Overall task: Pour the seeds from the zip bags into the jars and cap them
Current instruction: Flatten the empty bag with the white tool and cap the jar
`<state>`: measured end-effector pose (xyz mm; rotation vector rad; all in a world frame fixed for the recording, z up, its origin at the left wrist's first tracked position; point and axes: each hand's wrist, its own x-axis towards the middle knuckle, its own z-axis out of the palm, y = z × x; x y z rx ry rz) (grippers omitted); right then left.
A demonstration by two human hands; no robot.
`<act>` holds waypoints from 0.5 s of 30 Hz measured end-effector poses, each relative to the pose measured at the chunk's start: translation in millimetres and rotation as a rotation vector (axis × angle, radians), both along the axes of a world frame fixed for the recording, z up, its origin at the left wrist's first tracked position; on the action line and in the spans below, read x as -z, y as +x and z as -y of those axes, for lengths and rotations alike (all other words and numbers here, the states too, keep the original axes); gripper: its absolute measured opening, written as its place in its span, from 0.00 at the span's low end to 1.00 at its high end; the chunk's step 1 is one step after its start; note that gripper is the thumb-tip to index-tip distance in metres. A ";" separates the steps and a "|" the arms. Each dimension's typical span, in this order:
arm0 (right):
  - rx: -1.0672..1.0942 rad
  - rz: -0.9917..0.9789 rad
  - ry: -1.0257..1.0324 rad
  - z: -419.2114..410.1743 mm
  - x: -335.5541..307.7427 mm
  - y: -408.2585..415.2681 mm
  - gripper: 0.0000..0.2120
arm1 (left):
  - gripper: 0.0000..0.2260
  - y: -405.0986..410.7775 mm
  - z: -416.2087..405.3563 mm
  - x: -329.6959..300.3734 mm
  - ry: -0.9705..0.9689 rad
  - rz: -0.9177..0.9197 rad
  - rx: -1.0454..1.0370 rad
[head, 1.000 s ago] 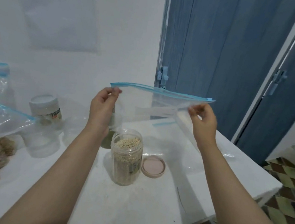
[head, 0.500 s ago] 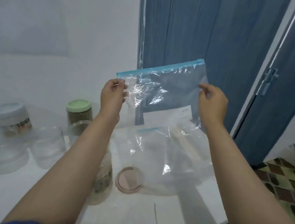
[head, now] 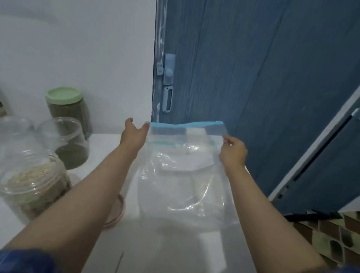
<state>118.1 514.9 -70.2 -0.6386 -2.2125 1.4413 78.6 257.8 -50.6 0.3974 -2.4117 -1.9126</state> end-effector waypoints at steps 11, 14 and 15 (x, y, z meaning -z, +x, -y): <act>-0.293 0.249 0.093 -13.3 11.7 -0.1 0.26 | 0.26 79.8 -11.1 41.7 -0.284 0.068 0.109; -0.344 0.189 0.213 -13.3 1.4 35.7 0.26 | 0.26 114.9 -12.7 39.2 -0.369 -0.002 0.111; -0.349 0.163 0.236 -13.7 1.8 52.2 0.25 | 0.26 128.2 -13.1 37.9 -0.393 -0.016 0.101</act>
